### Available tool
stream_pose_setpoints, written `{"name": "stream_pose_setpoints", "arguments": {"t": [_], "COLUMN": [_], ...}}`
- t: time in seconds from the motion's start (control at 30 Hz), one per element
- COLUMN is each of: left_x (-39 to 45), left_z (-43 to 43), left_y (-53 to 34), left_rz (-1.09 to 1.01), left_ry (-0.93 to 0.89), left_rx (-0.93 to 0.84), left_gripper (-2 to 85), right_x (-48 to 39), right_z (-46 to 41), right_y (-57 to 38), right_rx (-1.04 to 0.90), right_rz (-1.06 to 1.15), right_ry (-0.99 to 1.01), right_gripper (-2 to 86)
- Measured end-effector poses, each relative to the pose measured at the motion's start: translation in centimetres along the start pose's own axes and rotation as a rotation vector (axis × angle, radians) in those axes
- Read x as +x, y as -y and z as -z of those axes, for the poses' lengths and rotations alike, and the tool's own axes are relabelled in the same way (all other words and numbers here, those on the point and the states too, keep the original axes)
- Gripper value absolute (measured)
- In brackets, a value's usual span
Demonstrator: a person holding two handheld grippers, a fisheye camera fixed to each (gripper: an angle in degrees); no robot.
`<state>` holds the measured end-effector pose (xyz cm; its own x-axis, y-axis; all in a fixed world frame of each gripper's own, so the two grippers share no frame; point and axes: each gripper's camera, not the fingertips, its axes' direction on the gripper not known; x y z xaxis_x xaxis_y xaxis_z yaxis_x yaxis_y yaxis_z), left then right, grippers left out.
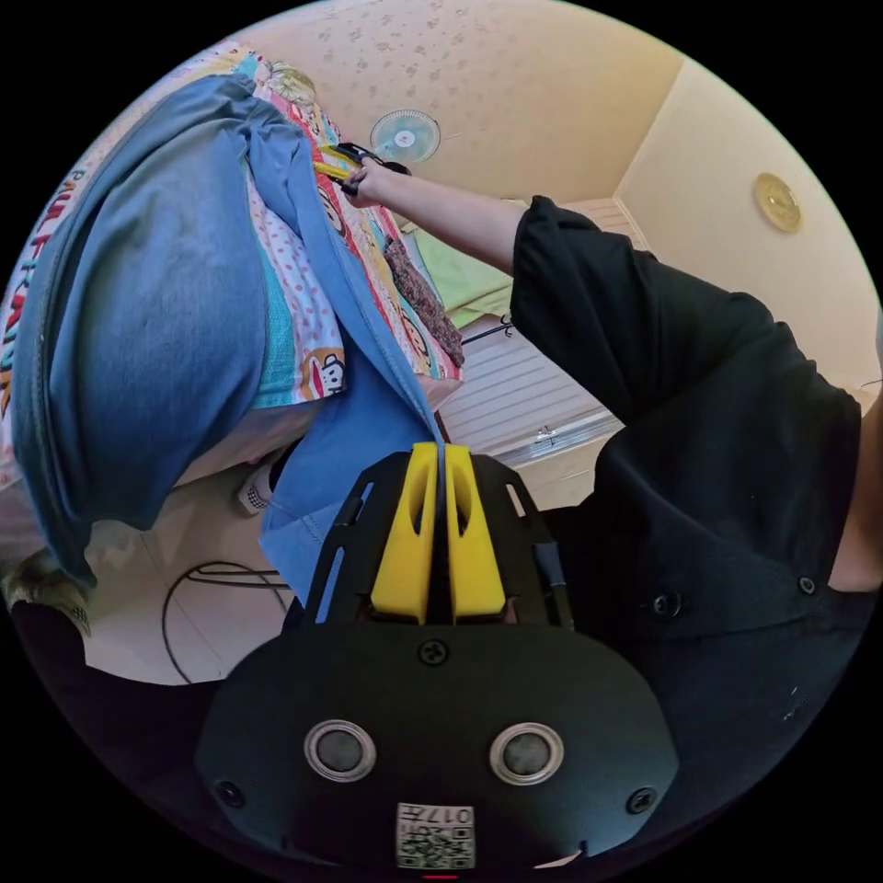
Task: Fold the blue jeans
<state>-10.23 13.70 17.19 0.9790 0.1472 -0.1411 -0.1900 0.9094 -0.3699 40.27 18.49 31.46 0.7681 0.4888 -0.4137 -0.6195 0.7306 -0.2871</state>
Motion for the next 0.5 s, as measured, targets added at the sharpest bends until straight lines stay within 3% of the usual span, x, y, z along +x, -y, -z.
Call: {"name": "stream_pose_setpoints", "arguments": {"t": [0.23,0.3,0.37,0.43,0.5], "left_x": [-2.0,-2.5,-2.5,-2.2,-2.1], "left_z": [4.5,5.6,6.0,6.2,6.1], "left_y": [-1.1,-1.5,-1.7,-1.9,-1.8], "left_rz": [0.056,0.076,0.075,0.062,0.053], "left_ry": [-0.046,-0.035,-0.044,-0.062,-0.071], "left_rx": [0.119,0.133,0.142,0.150,0.136], "left_gripper": [-1.0,-1.0,-1.0,-0.9,-0.9], "right_x": [-7.1,-9.7,-11.2,-10.5,-9.0], "right_z": [-4.3,-5.0,-6.0,-7.1,-8.0], "right_y": [2.9,3.2,2.2,1.5,0.8], "right_rx": [0.007,-0.052,-0.050,-0.066,-0.092], "right_rz": [0.085,0.199,0.249,0.238,0.190], "right_ry": [0.206,0.008,-0.431,-0.610,-0.649], "right_gripper": [1.4,1.7,3.1,6.9,10.8]}}
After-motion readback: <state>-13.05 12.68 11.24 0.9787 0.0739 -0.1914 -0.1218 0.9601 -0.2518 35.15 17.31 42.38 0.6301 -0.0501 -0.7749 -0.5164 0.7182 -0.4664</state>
